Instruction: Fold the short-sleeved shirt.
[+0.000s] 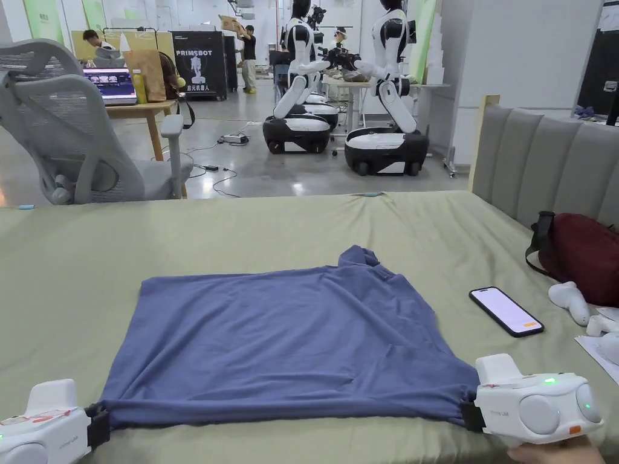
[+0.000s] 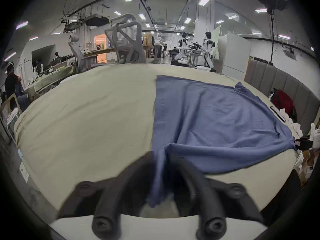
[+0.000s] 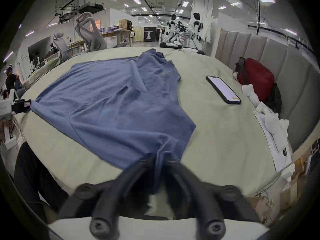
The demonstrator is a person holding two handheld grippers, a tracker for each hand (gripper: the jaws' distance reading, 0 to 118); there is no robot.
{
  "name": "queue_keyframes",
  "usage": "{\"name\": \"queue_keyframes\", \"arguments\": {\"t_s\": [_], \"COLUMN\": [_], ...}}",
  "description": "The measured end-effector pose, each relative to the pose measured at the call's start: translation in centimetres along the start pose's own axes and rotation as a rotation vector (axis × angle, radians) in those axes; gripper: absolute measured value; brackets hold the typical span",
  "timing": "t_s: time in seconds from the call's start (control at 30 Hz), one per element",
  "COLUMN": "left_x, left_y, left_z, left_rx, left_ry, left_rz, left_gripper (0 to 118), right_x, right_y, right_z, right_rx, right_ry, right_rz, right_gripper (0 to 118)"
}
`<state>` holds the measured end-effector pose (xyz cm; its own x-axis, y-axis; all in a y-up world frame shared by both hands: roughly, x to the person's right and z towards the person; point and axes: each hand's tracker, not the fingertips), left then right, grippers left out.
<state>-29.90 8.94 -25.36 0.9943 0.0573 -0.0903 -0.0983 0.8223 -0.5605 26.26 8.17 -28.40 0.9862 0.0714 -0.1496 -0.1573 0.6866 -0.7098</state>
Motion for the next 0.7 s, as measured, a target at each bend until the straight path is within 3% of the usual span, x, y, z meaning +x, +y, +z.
{"name": "queue_keyframes", "arguments": {"t_s": [0.03,0.07,0.1,0.13,0.2,0.23,0.27,0.37,0.4,0.43,0.47,0.67,0.7], "left_x": [0.0,0.1,0.2,0.3,0.2,0.2,0.3,0.5,0.7,0.7,0.7,0.2,0.3], "left_y": [0.1,0.3,0.6,0.9,1.6,2.1,2.6,2.6,2.6,2.4,2.3,1.9,1.8], "left_z": [0.3,0.5,0.8,1.1,1.9,2.1,2.3,4.1,4.2,4.1,4.0,3.6,3.8], "left_rx": [0.005,0.016,0.029,0.045,0.123,0.111,0.106,0.155,0.164,0.178,0.176,0.140,0.135], "left_ry": [0.000,0.004,0.015,0.027,0.020,0.019,0.015,0.018,0.033,0.084,0.064,0.039,0.042], "left_rz": [-0.005,-0.019,-0.030,-0.036,-0.027,-0.018,-0.013,-0.025,-0.038,-0.052,-0.049,-0.030,-0.038], "left_gripper": [76,107,118,111,113,103,83,51,15,0,0,0,9], "right_x": [-0.2,-0.4,-0.7,-0.9,-1.4,-1.6,-1.9,-2.4,-2.6,-2.8,-3.0,-2.7,-2.7], "right_y": [0.1,0.2,0.2,0.3,0.7,0.8,1.0,1.4,1.4,1.4,1.4,1.2,1.2], "right_z": [0.4,0.8,1.3,1.7,3.0,3.4,3.9,4.9,5.1,5.3,5.6,5.9,5.9], "right_rx": [0.013,0.039,0.052,0.067,0.161,0.145,0.142,0.189,0.208,0.213,0.224,0.241,0.244], "right_ry": [-0.004,-0.023,-0.034,-0.038,-0.041,-0.044,-0.055,-0.074,-0.089,-0.098,-0.099,-0.074,-0.070], "right_rz": [-0.002,0.005,0.016,0.025,0.013,0.004,-0.006,-0.012,-0.013,-0.014,-0.020,-0.068,-0.072], "right_gripper": [72,105,118,111,110,108,100,84,59,19,1,0,0]}}
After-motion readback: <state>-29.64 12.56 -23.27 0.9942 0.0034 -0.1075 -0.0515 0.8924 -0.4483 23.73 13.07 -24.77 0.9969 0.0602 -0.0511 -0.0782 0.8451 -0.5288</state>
